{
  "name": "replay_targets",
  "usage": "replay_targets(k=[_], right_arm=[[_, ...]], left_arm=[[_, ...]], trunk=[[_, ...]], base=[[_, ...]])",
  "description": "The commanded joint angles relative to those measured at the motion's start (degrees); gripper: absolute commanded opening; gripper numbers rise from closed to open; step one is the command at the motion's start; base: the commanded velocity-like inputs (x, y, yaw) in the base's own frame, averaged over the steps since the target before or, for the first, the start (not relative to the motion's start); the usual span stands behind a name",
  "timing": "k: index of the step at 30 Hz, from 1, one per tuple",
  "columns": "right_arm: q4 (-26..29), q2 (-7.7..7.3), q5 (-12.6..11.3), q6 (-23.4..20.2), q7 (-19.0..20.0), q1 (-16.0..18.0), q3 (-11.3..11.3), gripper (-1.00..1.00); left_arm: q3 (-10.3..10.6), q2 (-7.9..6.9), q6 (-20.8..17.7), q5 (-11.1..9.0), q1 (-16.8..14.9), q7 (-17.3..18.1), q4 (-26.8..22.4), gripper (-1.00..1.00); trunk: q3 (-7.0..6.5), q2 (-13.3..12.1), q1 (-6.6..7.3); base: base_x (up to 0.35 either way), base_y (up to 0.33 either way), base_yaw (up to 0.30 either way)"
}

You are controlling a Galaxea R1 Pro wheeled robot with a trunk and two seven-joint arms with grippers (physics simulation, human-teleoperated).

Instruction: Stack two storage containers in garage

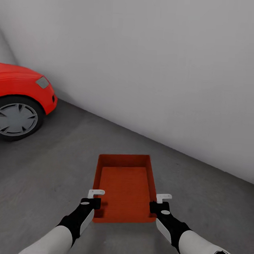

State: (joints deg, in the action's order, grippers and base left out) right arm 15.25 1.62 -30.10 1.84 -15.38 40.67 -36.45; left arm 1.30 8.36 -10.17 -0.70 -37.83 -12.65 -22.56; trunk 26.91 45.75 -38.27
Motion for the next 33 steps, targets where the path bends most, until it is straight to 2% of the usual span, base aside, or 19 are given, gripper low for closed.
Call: replay_targets(k=[1, 16, 25, 33], right_arm=[[0.22, -3.91, 0.83, 0.27, -0.18, 0.12, 5.04, -1.00], [0.22, -3.91, 0.86, 0.27, -0.44, 0.12, 4.99, -1.00], [0.22, -3.91, 0.85, 0.27, -0.45, 0.12, 5.00, -1.00], [0.22, -3.90, 0.83, 0.27, -0.45, 0.12, 5.03, -1.00]], left_arm=[[0.20, -0.71, -0.47, -0.29, 0.03, -0.53, 0.06, -1.00], [0.20, -0.71, -0.47, -0.29, 0.03, -0.53, 0.06, -1.00], [0.20, -0.71, -0.47, -0.29, 0.03, -0.53, 0.06, -1.00], [0.20, -0.71, -0.47, -0.27, 0.03, -0.53, 0.06, -1.00]], trunk=[[0.06, 0.04, -0.04], [0.06, 0.04, -0.04], [0.06, 0.04, -0.04], [0.06, 0.04, -0.04]], base=[[0.323, 0.000, -0.015], [0.316, 0.000, -0.002], [0.044, 0.000, -0.006], [0.001, 0.000, -0.221]])
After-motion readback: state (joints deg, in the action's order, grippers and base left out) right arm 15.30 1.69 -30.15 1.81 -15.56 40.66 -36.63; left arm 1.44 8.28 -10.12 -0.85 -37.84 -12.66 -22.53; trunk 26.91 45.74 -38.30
